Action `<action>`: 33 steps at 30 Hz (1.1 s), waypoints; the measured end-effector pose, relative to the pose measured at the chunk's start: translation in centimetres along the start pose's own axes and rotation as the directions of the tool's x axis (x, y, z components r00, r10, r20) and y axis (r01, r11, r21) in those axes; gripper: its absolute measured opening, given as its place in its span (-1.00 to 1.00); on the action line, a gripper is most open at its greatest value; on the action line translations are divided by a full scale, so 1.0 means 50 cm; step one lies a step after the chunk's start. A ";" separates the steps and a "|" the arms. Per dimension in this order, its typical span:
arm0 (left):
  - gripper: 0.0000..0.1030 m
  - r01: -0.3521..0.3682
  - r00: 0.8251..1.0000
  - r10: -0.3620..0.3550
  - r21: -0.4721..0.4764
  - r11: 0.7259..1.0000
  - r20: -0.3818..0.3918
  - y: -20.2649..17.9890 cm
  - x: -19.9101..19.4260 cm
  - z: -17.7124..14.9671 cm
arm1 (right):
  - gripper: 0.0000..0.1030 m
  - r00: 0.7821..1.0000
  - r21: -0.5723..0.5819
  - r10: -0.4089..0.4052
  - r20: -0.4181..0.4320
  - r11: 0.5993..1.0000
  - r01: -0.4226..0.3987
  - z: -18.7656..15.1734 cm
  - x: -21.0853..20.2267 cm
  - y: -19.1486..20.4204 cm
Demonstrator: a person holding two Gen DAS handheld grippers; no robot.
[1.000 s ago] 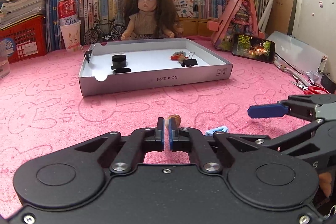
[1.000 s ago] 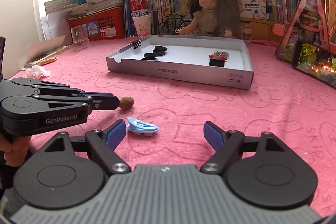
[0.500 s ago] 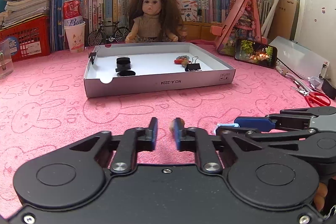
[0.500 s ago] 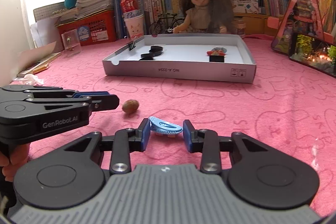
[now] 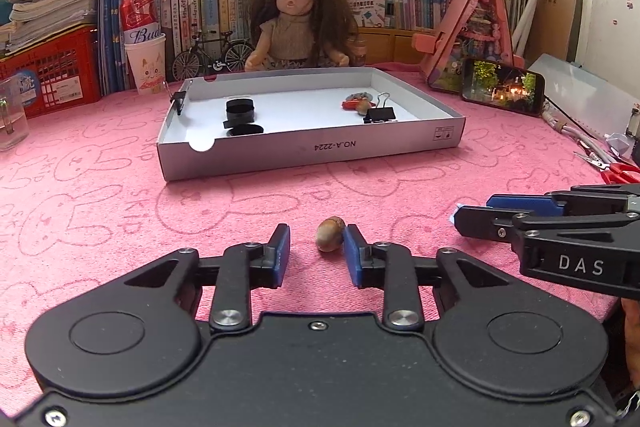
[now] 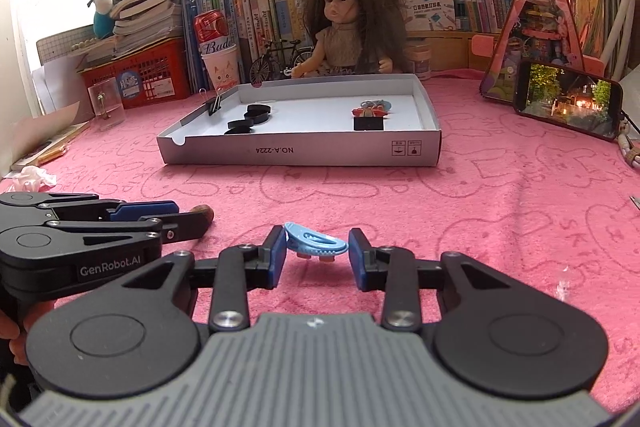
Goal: Organize rigid objects
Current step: 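Grasp the blue hair clip with the right tool while the left tool holds the acorn, then carry the brown acorn and blue clip over the white tray with both tools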
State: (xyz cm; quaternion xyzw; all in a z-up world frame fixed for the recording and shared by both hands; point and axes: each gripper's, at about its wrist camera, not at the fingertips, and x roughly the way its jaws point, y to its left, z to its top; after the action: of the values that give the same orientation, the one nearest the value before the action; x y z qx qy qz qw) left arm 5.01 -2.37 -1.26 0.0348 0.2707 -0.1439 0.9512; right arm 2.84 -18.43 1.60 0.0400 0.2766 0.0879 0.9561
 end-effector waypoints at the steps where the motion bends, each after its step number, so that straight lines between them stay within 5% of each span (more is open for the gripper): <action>1: -0.42 -0.004 1.000 0.004 0.000 1.000 0.003 0.003 -0.001 0.001 | -0.24 1.000 0.000 -0.003 0.003 1.000 0.003 0.000 0.000 0.000; 15: -0.41 -0.003 1.000 0.003 -0.017 1.000 -0.002 -0.018 0.020 0.012 | -0.23 1.000 0.000 -0.025 0.013 1.000 0.025 0.003 0.004 0.000; 20: -0.69 0.008 1.000 -0.008 -0.011 1.000 -0.010 -0.026 0.029 0.012 | -0.23 0.999 0.001 -0.032 0.015 0.999 0.032 0.003 0.006 0.000; 33: -0.69 -0.004 0.999 0.006 -0.038 0.999 0.039 0.004 0.028 0.070 | -0.24 0.997 0.022 -0.062 0.050 0.998 0.061 0.059 0.029 -0.021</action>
State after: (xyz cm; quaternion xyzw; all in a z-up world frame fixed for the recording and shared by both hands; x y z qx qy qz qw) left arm 7.98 -3.05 1.00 0.0148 0.2545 -0.1370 0.9572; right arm 5.80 -19.26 3.20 0.0436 0.2541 0.0544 0.9647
